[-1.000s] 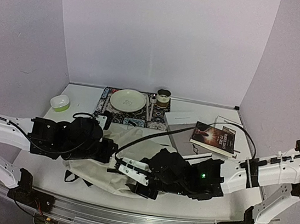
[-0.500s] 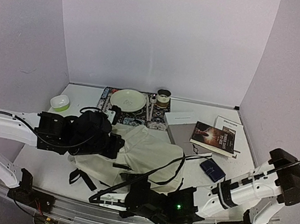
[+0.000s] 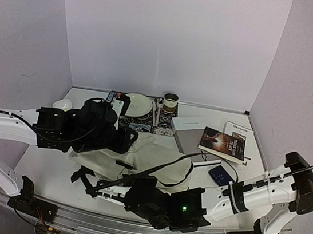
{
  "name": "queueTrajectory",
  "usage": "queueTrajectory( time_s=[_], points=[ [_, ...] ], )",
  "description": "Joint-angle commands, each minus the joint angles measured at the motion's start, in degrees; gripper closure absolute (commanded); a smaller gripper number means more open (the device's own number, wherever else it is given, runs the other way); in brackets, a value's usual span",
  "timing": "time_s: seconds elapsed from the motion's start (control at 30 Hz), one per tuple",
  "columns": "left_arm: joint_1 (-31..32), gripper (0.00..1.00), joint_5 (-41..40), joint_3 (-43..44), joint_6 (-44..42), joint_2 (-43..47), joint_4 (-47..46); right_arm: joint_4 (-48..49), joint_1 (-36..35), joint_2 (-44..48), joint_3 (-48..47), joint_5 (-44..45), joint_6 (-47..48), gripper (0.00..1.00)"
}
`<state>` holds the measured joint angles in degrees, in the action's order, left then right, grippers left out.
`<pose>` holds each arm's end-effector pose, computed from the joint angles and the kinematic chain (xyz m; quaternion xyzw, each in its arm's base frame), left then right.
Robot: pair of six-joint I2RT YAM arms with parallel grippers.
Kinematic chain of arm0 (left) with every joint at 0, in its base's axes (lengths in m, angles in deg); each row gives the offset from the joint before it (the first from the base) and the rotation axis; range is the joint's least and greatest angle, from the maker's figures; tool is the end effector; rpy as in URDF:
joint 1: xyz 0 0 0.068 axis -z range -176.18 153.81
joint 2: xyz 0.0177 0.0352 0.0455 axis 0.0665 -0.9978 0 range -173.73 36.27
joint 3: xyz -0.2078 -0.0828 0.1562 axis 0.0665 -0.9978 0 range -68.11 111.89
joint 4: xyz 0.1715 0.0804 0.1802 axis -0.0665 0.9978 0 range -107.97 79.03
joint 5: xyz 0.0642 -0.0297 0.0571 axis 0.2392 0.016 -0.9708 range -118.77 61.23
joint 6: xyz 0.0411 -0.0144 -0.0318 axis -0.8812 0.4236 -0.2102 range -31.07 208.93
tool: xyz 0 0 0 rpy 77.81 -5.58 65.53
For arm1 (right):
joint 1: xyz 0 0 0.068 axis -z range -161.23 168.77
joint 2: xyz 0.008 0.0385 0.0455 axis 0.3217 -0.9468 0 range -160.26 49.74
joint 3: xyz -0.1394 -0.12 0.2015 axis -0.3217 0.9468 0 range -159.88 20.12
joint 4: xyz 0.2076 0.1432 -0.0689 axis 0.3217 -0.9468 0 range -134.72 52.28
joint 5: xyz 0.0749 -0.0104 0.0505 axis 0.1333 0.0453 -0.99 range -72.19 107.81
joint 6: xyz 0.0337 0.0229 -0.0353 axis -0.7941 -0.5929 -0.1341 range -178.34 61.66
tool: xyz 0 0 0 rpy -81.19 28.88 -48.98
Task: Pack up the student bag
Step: Rotate the student bag at the corner of the board.
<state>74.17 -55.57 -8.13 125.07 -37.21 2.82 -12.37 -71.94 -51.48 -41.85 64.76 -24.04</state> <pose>0.1109 -0.2626 0.3083 0.1495 0.8538 -0.2416 0.4362 0.0212 0.3947 0.2403 -0.5274 0.5513 -0.0093 0.6464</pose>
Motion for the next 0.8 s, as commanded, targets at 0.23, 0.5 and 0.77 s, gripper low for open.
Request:
queueTrajectory(
  time_s=[0.23, 0.5, 0.77],
  points=[
    [-8.28, 0.29, -7.07, 17.60, -14.83, 5.96, 1.97, -24.87, 7.33, 10.14, -22.19, -14.37, -28.05, 1.00],
    [-8.73, 0.20, -11.20, 19.55, -15.86, 8.90, 4.74, -29.71, 19.85, 13.80, -22.78, -25.69, -53.66, 1.00],
    [-8.74, 0.11, -8.18, 10.25, -7.62, 10.41, 6.47, -29.32, 30.35, 18.39, -10.83, -27.00, -70.11, 1.00]
  ],
)
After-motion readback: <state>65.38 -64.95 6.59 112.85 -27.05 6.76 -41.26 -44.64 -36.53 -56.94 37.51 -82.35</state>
